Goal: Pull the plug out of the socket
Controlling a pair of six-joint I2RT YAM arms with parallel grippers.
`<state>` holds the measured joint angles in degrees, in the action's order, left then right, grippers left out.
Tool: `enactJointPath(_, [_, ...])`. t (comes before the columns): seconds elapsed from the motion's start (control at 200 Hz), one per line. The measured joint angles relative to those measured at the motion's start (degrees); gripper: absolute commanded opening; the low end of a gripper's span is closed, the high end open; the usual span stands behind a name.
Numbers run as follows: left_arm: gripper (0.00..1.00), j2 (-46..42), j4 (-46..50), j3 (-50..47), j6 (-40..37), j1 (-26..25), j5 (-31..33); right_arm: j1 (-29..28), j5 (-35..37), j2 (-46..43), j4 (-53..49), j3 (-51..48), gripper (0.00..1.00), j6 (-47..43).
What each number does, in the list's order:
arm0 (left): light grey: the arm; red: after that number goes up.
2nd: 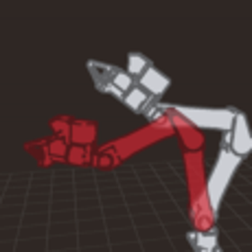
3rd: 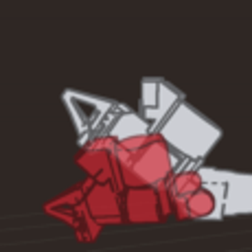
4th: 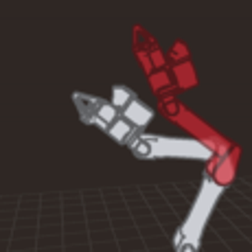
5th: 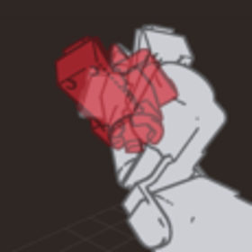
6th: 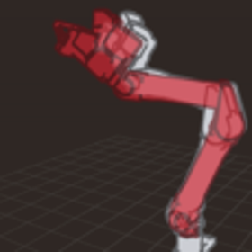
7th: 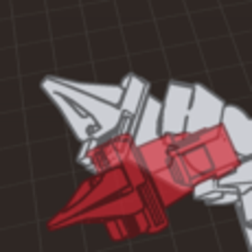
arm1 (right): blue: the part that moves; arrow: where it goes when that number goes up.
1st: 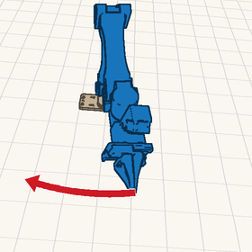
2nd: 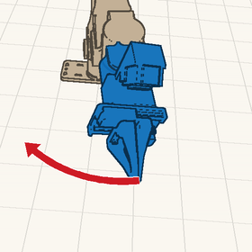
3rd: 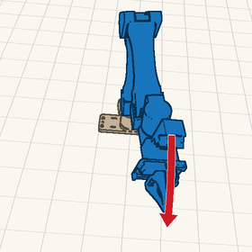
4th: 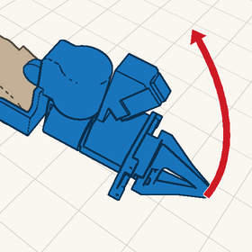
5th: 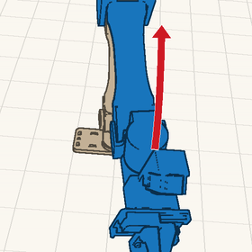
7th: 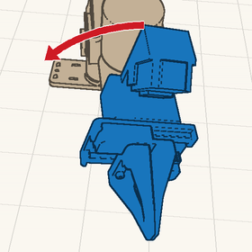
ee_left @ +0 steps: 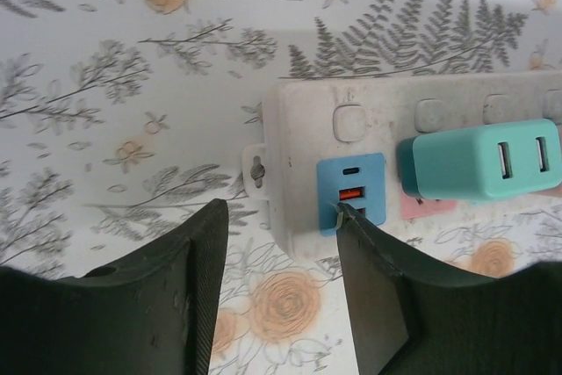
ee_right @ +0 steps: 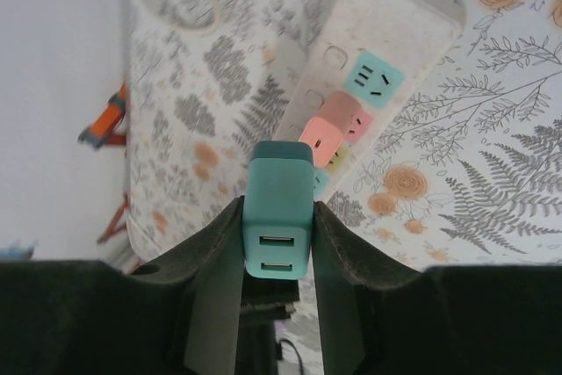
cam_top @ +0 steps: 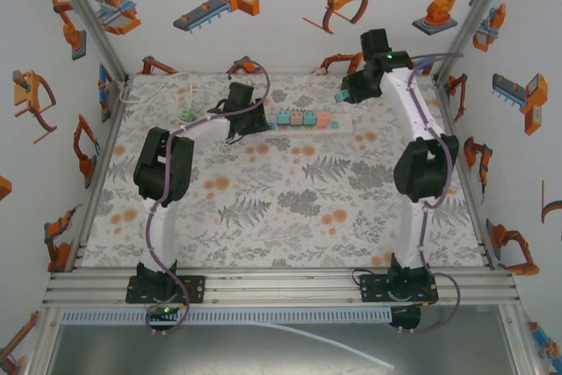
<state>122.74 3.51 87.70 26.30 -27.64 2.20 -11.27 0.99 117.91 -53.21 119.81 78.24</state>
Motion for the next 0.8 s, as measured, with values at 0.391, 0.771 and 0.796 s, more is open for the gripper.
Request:
enactJointPath(0.391, [0.72,-19.0,6.5,-5.6,-6.7,-0.8,4.3,1.0,-10.8,-38.9,35.0,-46.1,0.00,-28.0])
enactJointPath(0.771, [0.84,-48.4,11.0,-15.8,-14.4,-2.7,-10.3,1.3,-37.6,-49.2,40.1,-69.5,0.00,-39.3])
enactJointPath(0.796, [0.85,-49.4,12.3,-15.8,-15.4,-2.7,-11.8,1.2,-38.5,-49.4,39.5,-70.9,0.00,-39.6])
